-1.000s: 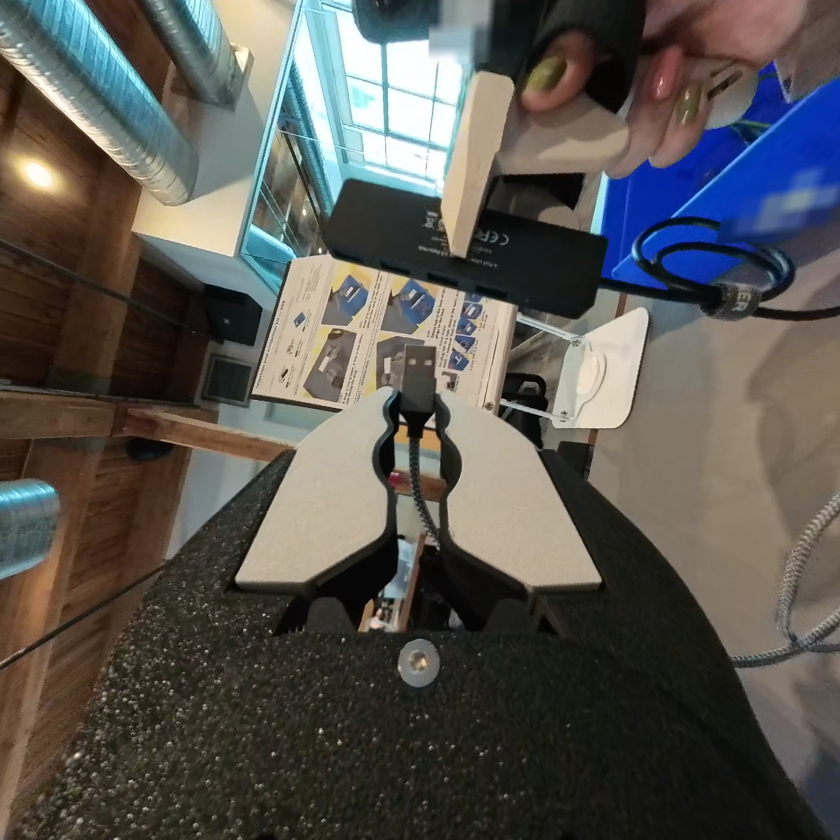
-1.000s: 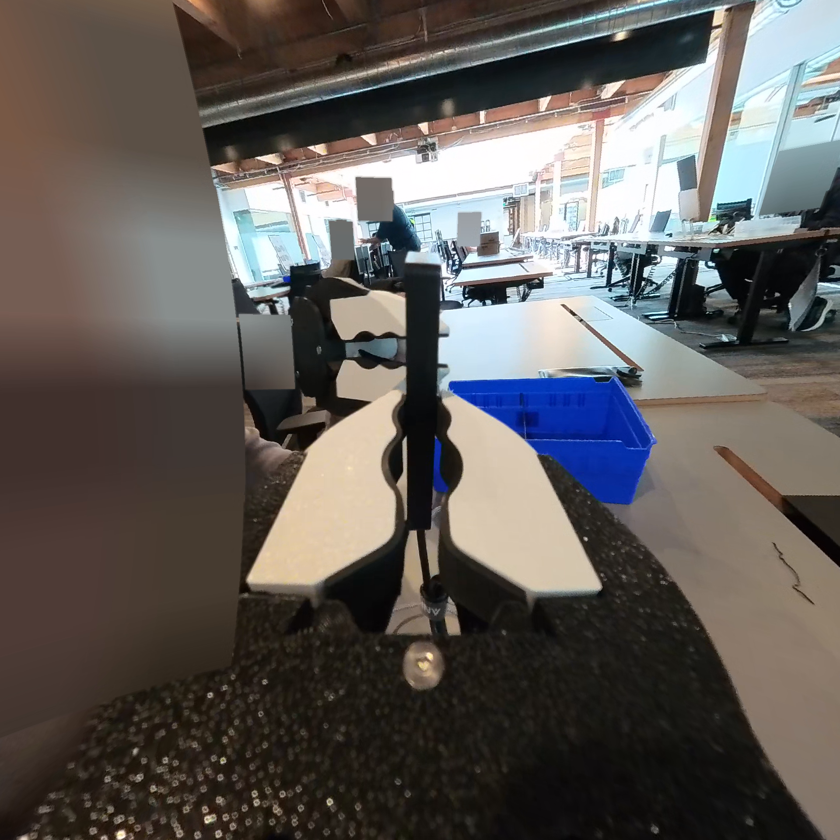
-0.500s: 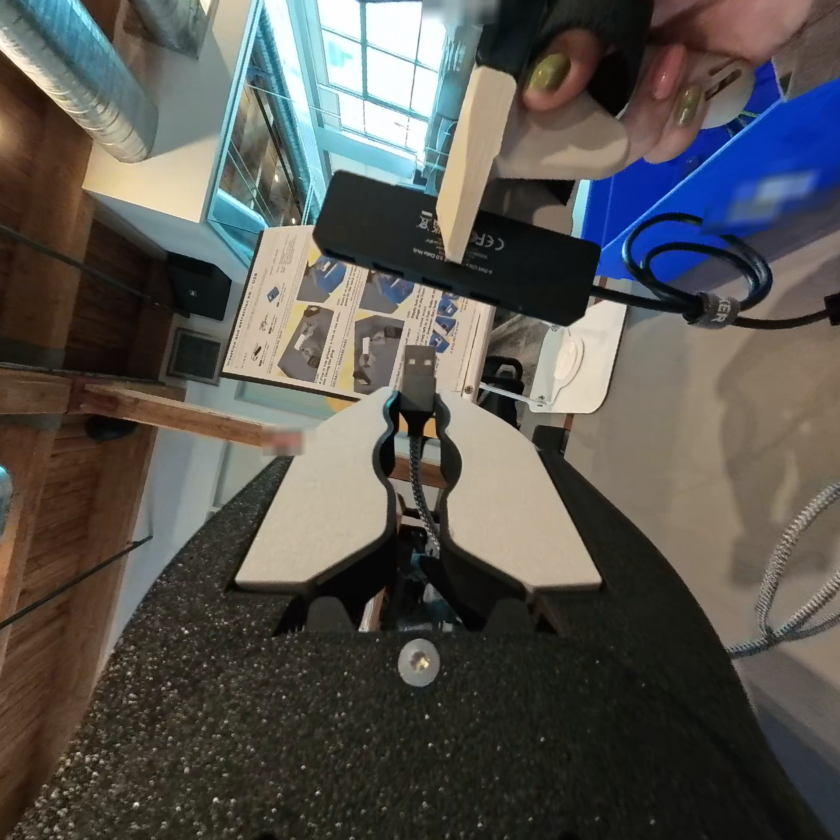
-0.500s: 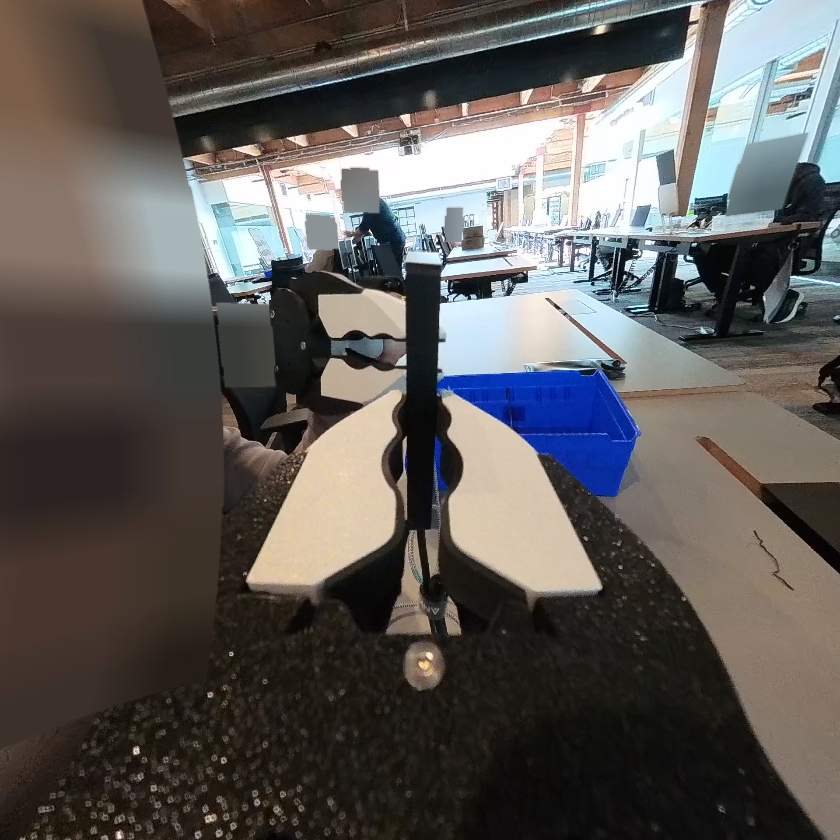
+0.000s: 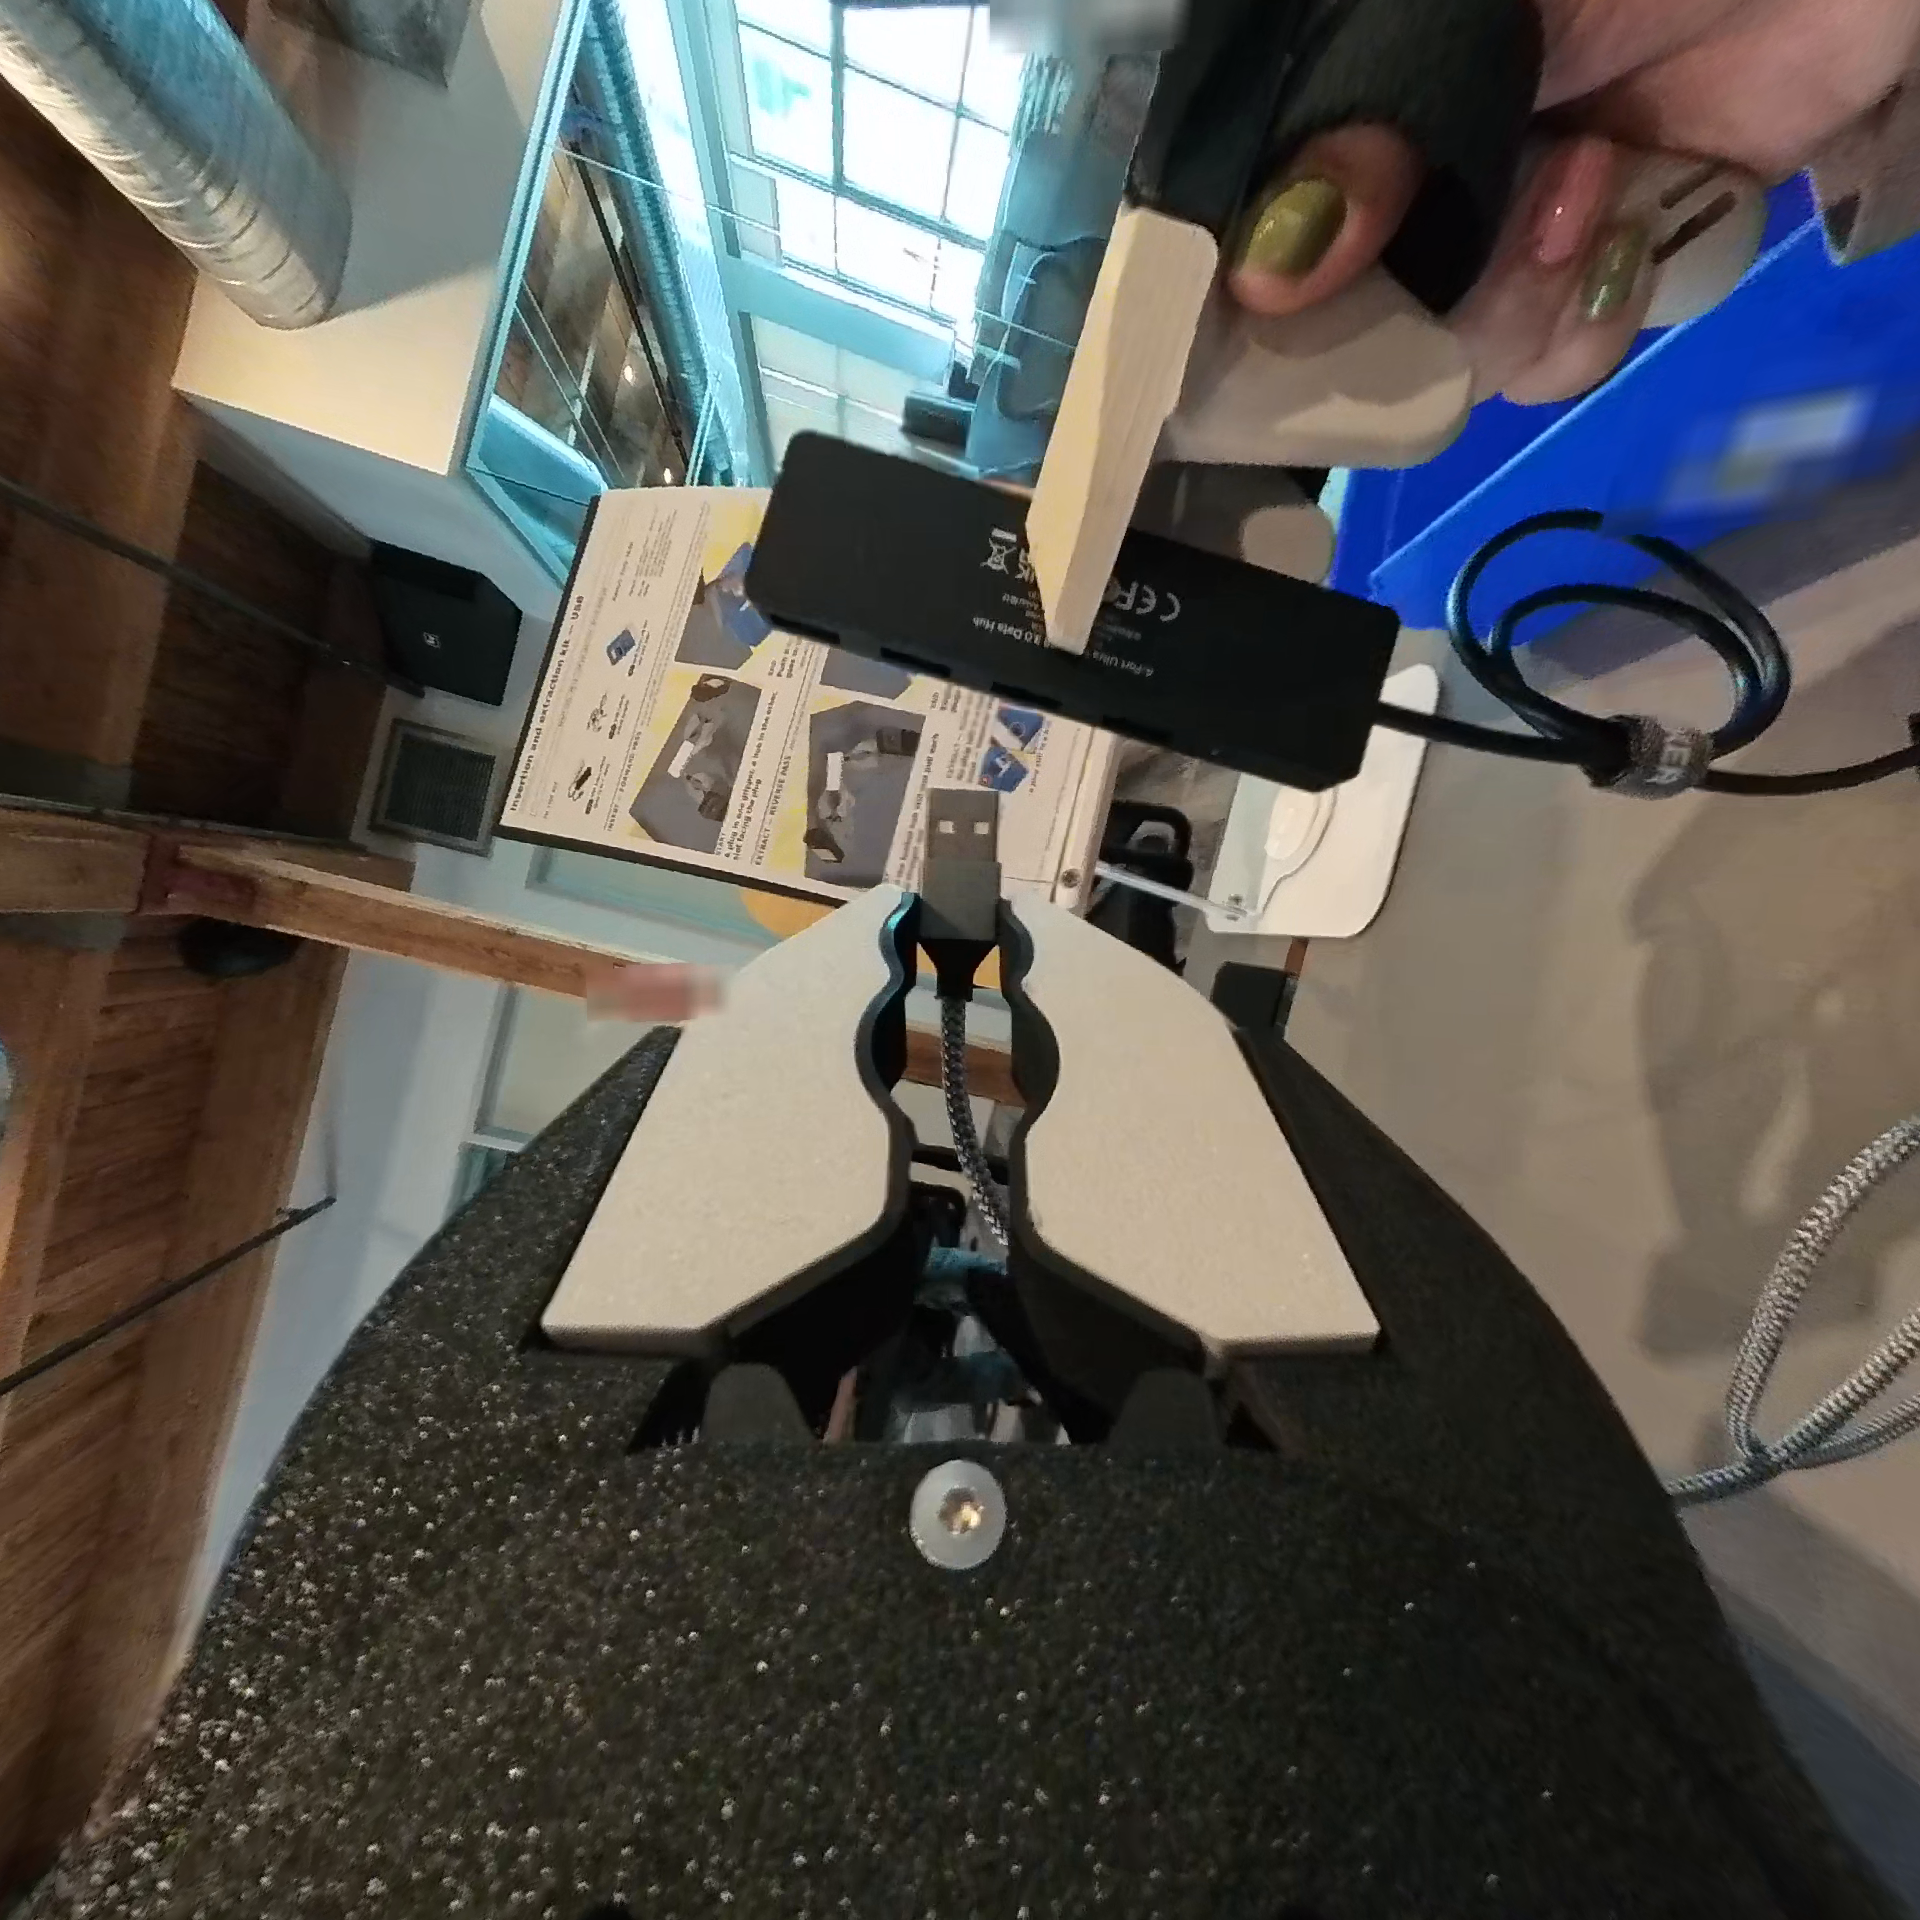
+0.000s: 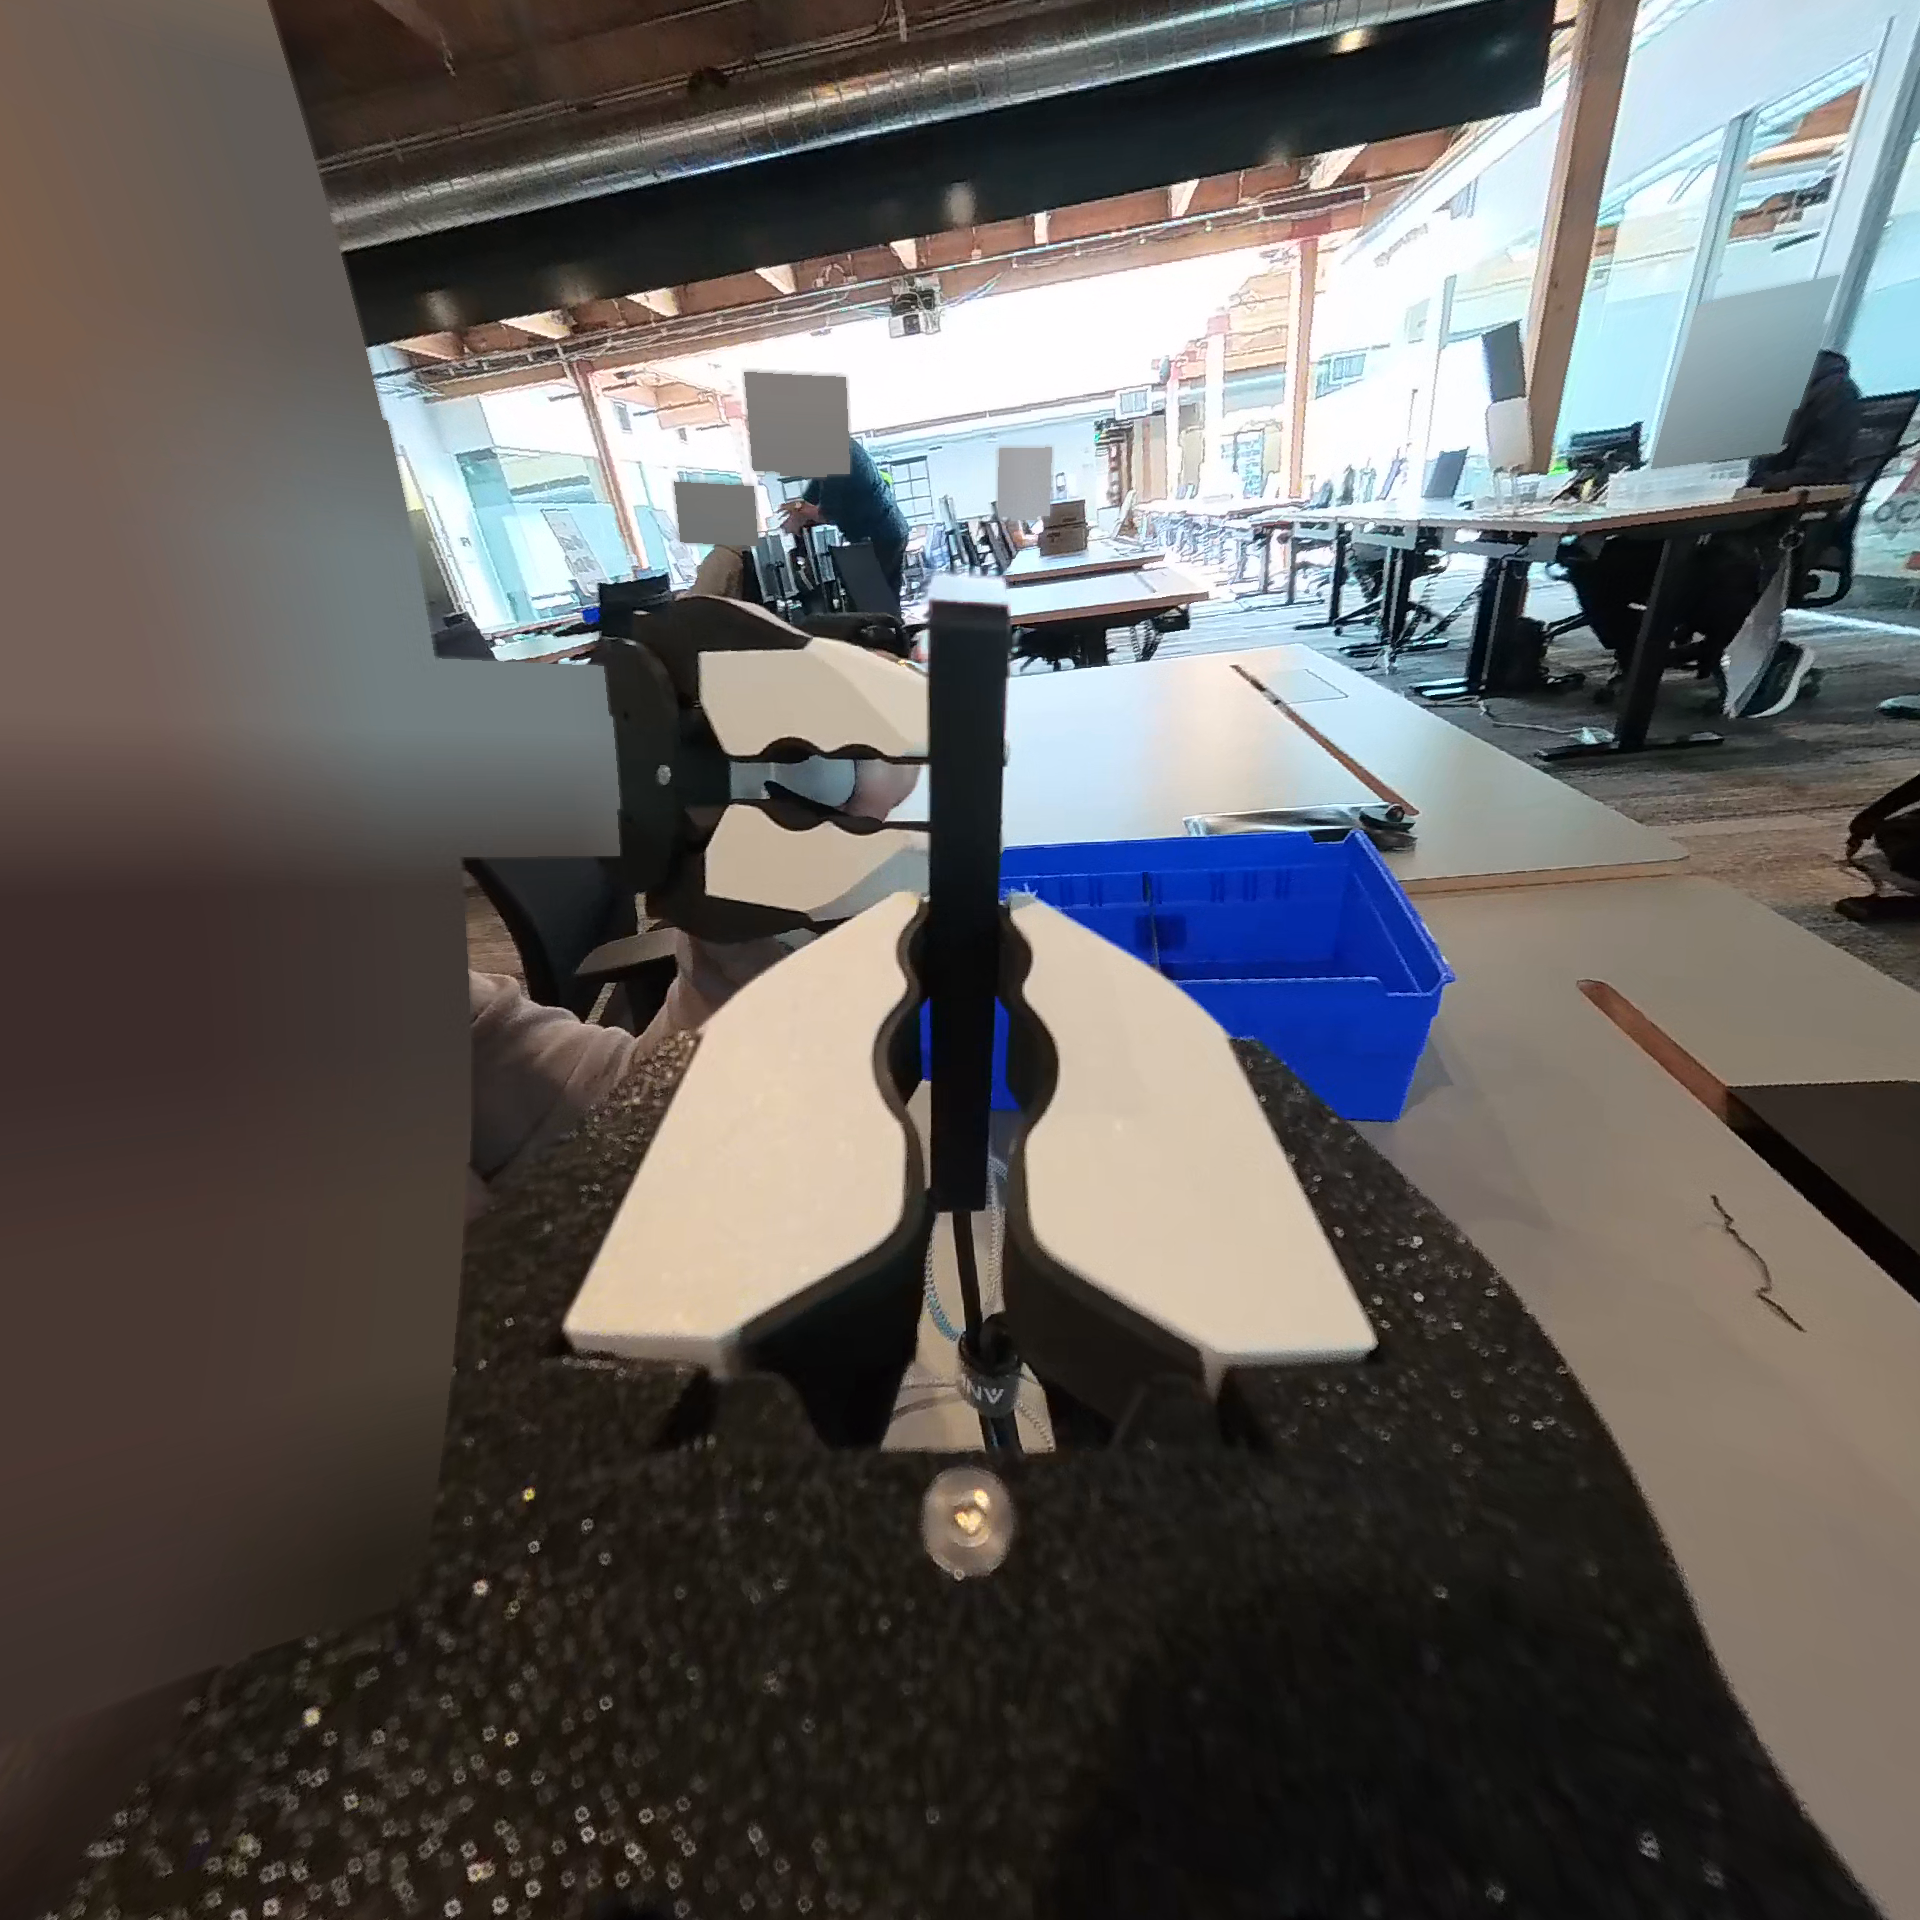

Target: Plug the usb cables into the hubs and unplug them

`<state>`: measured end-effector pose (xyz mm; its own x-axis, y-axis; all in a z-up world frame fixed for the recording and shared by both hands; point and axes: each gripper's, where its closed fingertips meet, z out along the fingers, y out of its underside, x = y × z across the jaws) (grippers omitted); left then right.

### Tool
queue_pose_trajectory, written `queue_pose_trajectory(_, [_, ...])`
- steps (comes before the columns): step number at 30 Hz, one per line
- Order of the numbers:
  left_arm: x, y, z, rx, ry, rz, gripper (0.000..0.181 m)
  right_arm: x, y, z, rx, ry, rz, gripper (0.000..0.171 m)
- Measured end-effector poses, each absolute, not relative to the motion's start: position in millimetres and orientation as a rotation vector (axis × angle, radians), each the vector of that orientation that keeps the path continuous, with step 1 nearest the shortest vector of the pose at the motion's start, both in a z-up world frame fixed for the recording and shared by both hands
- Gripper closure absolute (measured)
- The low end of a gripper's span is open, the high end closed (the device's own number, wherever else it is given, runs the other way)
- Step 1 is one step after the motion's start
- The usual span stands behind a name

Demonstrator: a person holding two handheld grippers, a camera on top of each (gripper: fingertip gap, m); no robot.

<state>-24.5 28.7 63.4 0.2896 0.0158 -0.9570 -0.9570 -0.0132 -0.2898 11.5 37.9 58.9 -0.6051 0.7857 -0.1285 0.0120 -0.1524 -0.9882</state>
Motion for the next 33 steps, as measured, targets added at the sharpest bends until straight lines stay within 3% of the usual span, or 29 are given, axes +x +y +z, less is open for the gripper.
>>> queue_pose_trajectory(33, [-31.1, 34.6, 60.9, -1.344, 0.977, 1.114, 0.167, 9.7, 35.4, 57.2, -0.895, -1.579, 1.801, 0.161])
